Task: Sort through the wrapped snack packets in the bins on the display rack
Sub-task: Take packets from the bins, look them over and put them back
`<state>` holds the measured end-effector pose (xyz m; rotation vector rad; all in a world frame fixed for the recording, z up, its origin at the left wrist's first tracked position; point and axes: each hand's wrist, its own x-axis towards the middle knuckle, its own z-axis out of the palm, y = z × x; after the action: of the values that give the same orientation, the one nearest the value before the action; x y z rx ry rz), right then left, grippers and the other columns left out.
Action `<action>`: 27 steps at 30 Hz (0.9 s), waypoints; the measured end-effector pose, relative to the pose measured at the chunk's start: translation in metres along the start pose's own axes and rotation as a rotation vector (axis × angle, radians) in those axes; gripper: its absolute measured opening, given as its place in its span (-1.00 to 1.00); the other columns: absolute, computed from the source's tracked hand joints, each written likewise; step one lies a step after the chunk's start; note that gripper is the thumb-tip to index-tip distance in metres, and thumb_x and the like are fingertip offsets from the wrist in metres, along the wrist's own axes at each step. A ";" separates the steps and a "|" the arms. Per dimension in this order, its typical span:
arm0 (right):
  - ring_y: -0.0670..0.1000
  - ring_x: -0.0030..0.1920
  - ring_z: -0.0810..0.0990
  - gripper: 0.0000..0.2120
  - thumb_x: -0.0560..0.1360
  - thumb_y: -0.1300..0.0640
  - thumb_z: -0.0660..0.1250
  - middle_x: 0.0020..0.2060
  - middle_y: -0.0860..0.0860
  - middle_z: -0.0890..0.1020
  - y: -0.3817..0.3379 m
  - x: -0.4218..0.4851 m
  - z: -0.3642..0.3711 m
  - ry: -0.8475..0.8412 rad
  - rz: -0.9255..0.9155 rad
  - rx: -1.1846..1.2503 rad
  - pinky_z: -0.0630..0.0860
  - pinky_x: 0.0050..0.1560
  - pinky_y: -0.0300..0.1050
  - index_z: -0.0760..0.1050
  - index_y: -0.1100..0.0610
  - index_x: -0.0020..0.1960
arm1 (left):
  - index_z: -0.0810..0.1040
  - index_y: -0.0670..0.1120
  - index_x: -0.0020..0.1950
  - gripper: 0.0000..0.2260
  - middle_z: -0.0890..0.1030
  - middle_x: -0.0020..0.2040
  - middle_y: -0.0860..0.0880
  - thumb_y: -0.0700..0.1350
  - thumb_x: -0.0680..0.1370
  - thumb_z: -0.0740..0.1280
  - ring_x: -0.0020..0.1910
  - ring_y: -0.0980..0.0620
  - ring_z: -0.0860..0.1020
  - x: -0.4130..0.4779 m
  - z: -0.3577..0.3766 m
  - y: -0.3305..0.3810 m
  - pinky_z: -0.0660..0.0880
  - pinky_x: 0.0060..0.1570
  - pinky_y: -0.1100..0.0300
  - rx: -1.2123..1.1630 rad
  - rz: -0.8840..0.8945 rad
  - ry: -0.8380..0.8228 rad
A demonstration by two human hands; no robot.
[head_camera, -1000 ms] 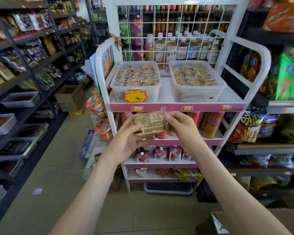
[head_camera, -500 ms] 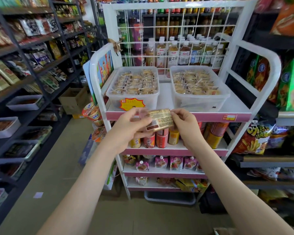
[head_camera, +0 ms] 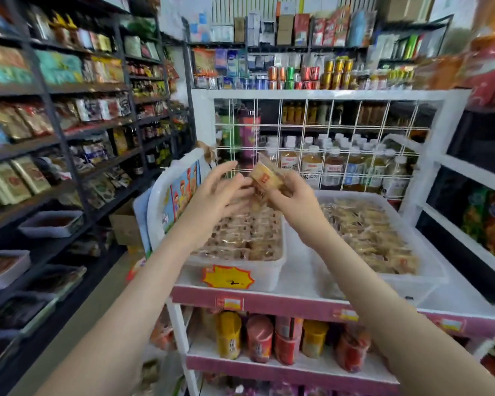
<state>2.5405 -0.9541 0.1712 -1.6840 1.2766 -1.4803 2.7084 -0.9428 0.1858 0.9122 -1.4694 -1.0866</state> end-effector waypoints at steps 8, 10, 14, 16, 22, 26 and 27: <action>0.06 0.15 0.53 -0.65 0.48 0.20 0.40 0.17 0.07 0.55 0.071 0.136 0.027 0.011 0.186 -0.130 0.47 0.26 0.09 0.51 0.11 0.26 | 0.42 -0.08 0.32 -0.59 0.56 0.19 -0.09 0.07 0.54 0.29 0.07 -0.07 0.58 0.133 -0.031 -0.099 0.54 0.06 0.02 1.294 -0.024 -0.190; 0.03 0.14 0.53 -0.65 0.49 0.22 0.40 0.17 0.07 0.57 0.081 0.151 0.035 -0.005 0.199 -0.127 0.48 0.25 0.03 0.51 0.12 0.27 | 0.34 -0.12 0.42 -0.44 0.47 0.36 -0.10 0.19 0.54 0.26 0.24 -0.09 0.50 0.150 -0.027 -0.107 0.46 0.23 -0.02 1.411 0.016 -0.199; 0.01 0.11 0.53 -0.64 0.49 0.22 0.38 0.13 0.06 0.58 0.104 0.167 0.049 -0.077 0.164 -0.259 0.50 0.16 -0.12 0.46 0.18 0.27 | -0.05 -0.14 0.58 -0.19 0.01 0.60 -0.11 0.34 0.54 0.12 0.56 -0.09 0.01 0.158 -0.017 -0.114 0.06 0.49 -0.13 1.378 -0.122 -0.404; -0.02 0.00 0.52 -0.68 0.50 0.20 0.37 0.07 0.05 0.57 0.113 0.169 0.047 -0.147 0.131 -0.431 0.47 -0.09 -0.35 0.46 0.20 0.24 | -0.17 -0.08 0.59 -0.17 -0.16 0.60 -0.08 0.38 0.54 0.06 0.57 -0.08 -0.17 0.161 -0.016 -0.119 -0.09 0.51 -0.18 1.356 -0.240 -0.513; 0.03 0.06 0.52 -0.68 0.55 0.17 0.31 0.16 0.10 0.59 0.118 0.180 0.020 -0.288 0.048 -0.705 0.41 0.01 -0.18 0.46 0.19 0.29 | -0.17 -0.02 0.59 -0.15 -0.14 0.60 -0.02 0.44 0.50 0.02 0.57 -0.06 -0.16 0.163 -0.018 -0.120 -0.11 0.52 -0.14 1.419 -0.396 -0.601; 0.05 0.09 0.56 -0.70 0.57 0.20 0.24 0.16 0.10 0.60 0.123 0.181 0.033 -0.460 -0.020 -0.824 0.48 0.07 -0.16 0.48 0.17 0.29 | -0.20 -0.03 0.59 -0.13 -0.11 0.60 -0.04 0.43 0.51 0.07 0.57 -0.05 -0.09 0.163 -0.016 -0.115 -0.07 0.52 -0.09 1.421 -0.423 -0.582; 0.07 0.09 0.57 -0.72 0.59 0.19 0.21 0.14 0.11 0.60 0.127 0.182 0.040 -0.517 -0.011 -0.879 0.50 0.10 -0.10 0.50 0.16 0.27 | -0.22 -0.02 0.59 -0.12 -0.10 0.60 -0.05 0.43 0.50 0.09 0.57 -0.06 -0.09 0.163 -0.016 -0.115 -0.05 0.52 -0.09 1.415 -0.434 -0.567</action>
<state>2.5312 -1.1757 0.1291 -2.3838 1.7068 -0.3783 2.6966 -1.1330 0.1247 2.0554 -2.6509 -0.4343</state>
